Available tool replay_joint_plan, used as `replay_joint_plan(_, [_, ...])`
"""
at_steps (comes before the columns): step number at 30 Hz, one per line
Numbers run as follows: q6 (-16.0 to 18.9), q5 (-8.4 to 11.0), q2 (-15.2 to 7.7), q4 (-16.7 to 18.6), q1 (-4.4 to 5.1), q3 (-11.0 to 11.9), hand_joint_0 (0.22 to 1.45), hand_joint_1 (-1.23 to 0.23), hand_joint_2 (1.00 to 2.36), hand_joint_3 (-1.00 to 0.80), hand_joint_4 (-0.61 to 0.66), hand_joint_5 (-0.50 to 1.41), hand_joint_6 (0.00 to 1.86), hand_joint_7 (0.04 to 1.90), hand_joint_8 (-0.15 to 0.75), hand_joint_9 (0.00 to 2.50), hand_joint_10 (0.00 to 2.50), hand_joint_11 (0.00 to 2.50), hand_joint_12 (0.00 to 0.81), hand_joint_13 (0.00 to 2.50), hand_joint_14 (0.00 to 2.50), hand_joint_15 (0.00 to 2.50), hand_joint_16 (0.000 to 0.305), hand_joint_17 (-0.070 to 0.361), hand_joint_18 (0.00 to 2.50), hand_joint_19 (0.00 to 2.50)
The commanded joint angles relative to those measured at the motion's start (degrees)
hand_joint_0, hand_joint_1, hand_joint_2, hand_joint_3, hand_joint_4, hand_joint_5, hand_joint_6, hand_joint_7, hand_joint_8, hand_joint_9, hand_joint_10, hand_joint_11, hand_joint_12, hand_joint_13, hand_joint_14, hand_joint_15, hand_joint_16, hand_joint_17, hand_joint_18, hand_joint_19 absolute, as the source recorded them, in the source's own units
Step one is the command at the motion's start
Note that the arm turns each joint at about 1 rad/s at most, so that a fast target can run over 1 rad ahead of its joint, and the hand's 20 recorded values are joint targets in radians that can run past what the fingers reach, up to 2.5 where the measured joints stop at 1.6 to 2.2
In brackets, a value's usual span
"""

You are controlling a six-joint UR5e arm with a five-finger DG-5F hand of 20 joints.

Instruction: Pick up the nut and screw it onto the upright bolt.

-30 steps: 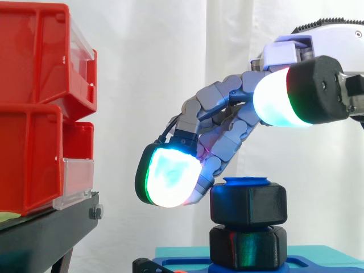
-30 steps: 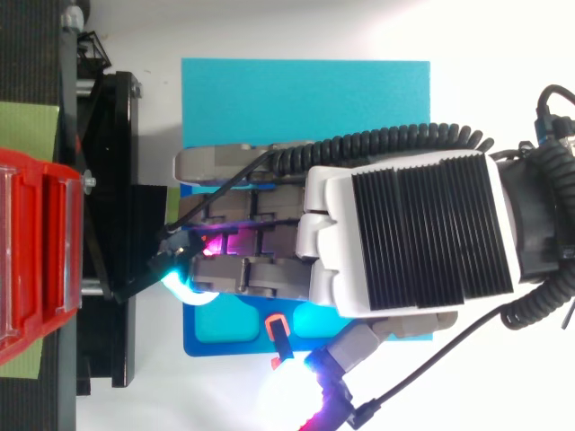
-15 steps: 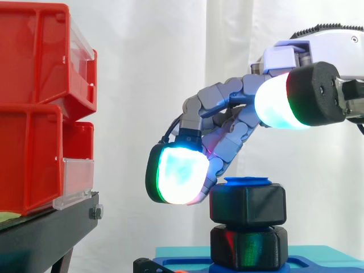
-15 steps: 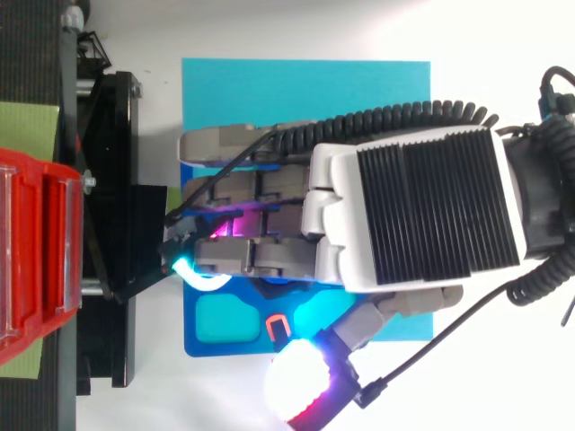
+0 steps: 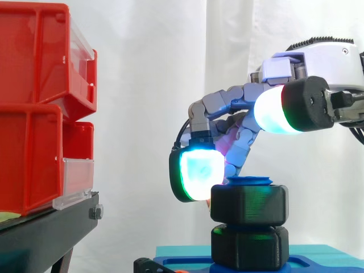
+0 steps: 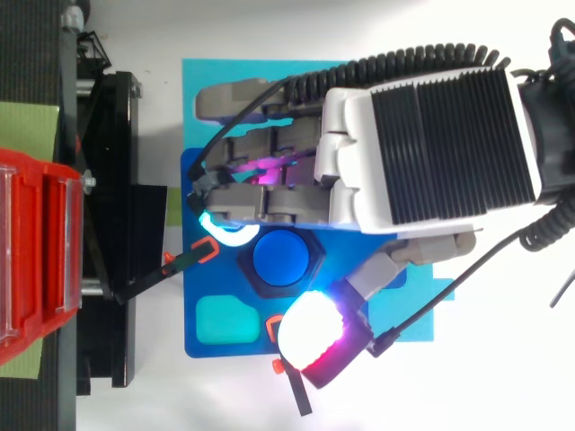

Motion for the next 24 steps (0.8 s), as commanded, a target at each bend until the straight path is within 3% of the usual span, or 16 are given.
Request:
replay_joint_plan(1, [0.0, -0.85, 0.0, 0.0, -0.76, 0.0, 0.52, -0.20, 1.00, -0.50, 0.16, 0.02, 0.58, 1.42, 0.277, 1.13, 0.00, 0.00, 0.215, 0.76, 0.00, 0.00, 0.015, 0.034, 0.32, 0.00])
replay_joint_plan(13, [0.0, -2.70, 0.0, 0.0, -2.17, 0.0, 0.53, -0.24, 1.00, -0.50, 0.08, 0.07, 0.64, 1.34, 0.268, 1.51, 0.00, 0.00, 0.149, 1.03, 0.00, 0.00, 0.005, 0.011, 0.61, 0.00])
replay_joint_plan(19, [0.0, -3.58, 0.0, 0.0, -3.05, 0.0, 0.53, -0.25, 1.00, -0.50, 0.08, 0.07, 0.61, 1.41, 0.286, 1.54, 0.00, 0.00, 0.149, 1.06, 0.00, 0.00, 0.005, 0.010, 0.64, 0.00])
replay_joint_plan(22, [0.1, -3.93, 0.0, 0.0, -3.22, 0.1, 0.53, -0.23, 1.00, -0.50, 0.15, 0.05, 0.51, 1.59, 0.291, 1.47, 0.00, 0.00, 0.175, 1.00, 0.00, 0.00, 0.008, 0.019, 0.56, 0.00])
replay_joint_plan(24, [0.1, -4.11, 0.0, 0.0, -3.31, 0.4, 0.52, -0.23, 1.00, -0.50, 0.19, 0.04, 0.50, 1.56, 0.294, 1.42, 0.00, 0.00, 0.188, 0.97, 0.00, 0.00, 0.010, 0.022, 0.54, 0.00])
